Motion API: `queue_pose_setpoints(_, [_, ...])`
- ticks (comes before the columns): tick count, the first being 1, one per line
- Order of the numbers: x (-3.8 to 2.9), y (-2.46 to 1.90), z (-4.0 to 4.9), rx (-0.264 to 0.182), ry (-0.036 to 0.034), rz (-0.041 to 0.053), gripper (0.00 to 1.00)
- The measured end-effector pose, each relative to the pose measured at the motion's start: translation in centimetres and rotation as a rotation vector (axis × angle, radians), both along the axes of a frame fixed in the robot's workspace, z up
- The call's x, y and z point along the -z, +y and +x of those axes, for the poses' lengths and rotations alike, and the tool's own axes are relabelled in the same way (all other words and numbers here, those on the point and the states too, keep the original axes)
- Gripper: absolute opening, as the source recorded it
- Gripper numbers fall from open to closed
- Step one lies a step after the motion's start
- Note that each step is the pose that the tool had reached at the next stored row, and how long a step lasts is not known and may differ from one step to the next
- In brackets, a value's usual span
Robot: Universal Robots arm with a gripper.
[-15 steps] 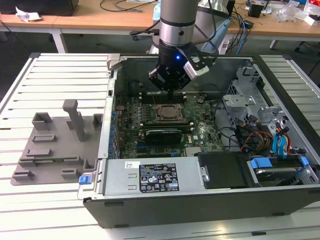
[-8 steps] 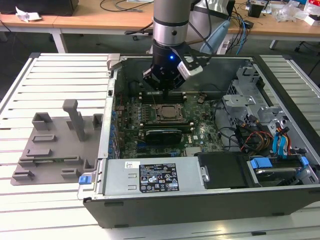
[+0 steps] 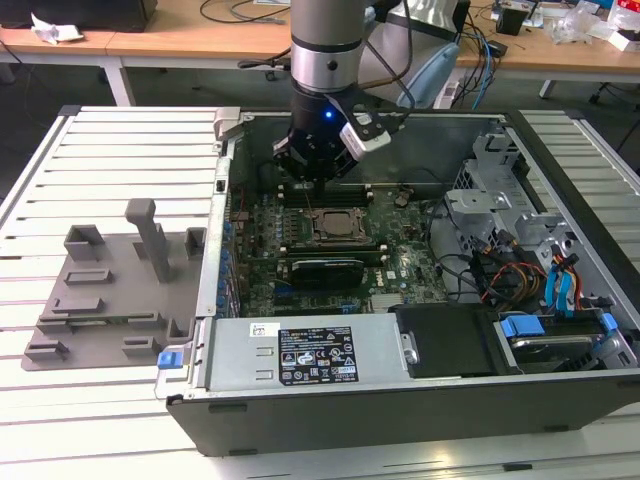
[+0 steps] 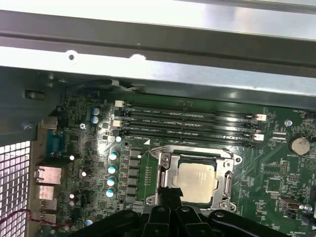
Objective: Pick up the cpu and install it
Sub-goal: 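Install the first cpu locking lever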
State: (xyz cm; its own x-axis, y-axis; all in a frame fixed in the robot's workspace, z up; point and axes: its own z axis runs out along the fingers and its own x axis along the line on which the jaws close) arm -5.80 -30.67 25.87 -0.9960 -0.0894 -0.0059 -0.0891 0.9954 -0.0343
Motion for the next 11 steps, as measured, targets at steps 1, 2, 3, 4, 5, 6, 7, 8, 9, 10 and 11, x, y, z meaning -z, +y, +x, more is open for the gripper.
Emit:
queue_pose_setpoints(1, [0.0, 0.0, -0.12, 0.0, 0.0, 0.0, 0.11])
queue_pose_setpoints(2, [0.0, 0.01, -0.24, 0.0, -0.0001, 0.0, 0.11])
queue_pose_setpoints(3, [0.0, 0.05, -0.5, 0.0, 0.0, 0.0, 0.11])
queue_pose_setpoints(4, [0.0, 0.06, -0.67, 0.0, 0.0, 0.0, 0.11])
queue_pose_setpoints(5, [0.0, 0.08, -0.77, 0.0, 0.0, 0.0, 0.11])
queue_pose_setpoints(6, [0.0, 0.13, -1.1, 0.0, 0.0001, -0.0001, 0.11])
queue_pose_setpoints(7, [0.0, 0.18, -1.29, 0.0, 0.0, -0.0001, 0.11])
queue_pose_setpoints(8, [0.0, 0.2, -1.38, 0.0, 0.0, -0.0001, 0.11])
queue_pose_setpoints(9, [0.01, 0.23, -1.53, 0.0, -0.0001, 0.0, 0.11])
queue_pose_setpoints(10, [0.0, 0.28, -1.71, 0.0, 0.0, -0.0001, 0.11])
queue_pose_setpoints(11, [0.01, 0.32, -1.88, 0.0, 0.0, 0.0, 0.11])
